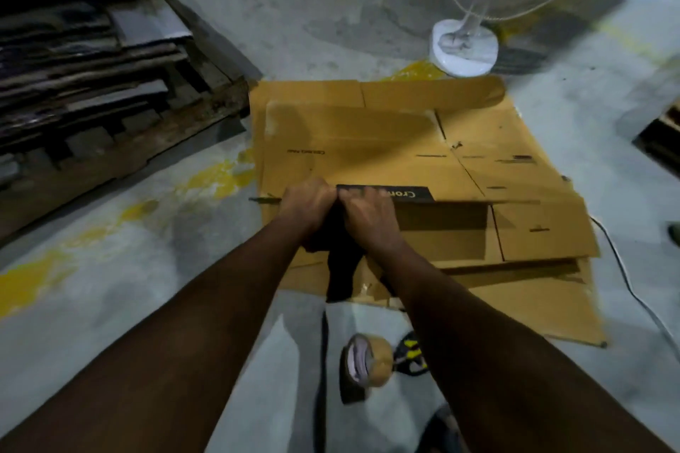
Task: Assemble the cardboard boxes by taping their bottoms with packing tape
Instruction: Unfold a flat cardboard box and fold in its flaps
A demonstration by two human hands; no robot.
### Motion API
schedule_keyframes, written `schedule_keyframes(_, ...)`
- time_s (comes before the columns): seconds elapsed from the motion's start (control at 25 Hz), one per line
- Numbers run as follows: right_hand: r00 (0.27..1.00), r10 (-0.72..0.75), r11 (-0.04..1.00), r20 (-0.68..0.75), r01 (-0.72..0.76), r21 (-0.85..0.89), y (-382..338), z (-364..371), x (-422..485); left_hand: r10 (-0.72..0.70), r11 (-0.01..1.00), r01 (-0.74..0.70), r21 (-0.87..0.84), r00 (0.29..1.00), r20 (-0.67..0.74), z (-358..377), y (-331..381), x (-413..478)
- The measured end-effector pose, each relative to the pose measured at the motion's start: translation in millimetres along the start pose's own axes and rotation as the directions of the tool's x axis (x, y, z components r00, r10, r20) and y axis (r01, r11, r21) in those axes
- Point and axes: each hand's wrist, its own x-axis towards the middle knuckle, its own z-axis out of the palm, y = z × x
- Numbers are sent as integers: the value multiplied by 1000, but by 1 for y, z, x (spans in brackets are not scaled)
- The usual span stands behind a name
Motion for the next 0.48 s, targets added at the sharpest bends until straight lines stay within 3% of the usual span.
schedule_keyframes(0.16,999,34,999,-12,-34,-30,-6,-58,-33,-61,998,61,-3,992,-114,-44,-26,-58)
schedule_keyframes(0.32,997,-62,991,-36,57,-124,-26,-114,-58,-144,989,147,-1,963,-226,-90,-59,-119)
schedule_keyframes(0.48,992,-114,981,-58,103,-167,-57,-156,-69,-208,977,210,-20,945,-252,-120,-83,-184)
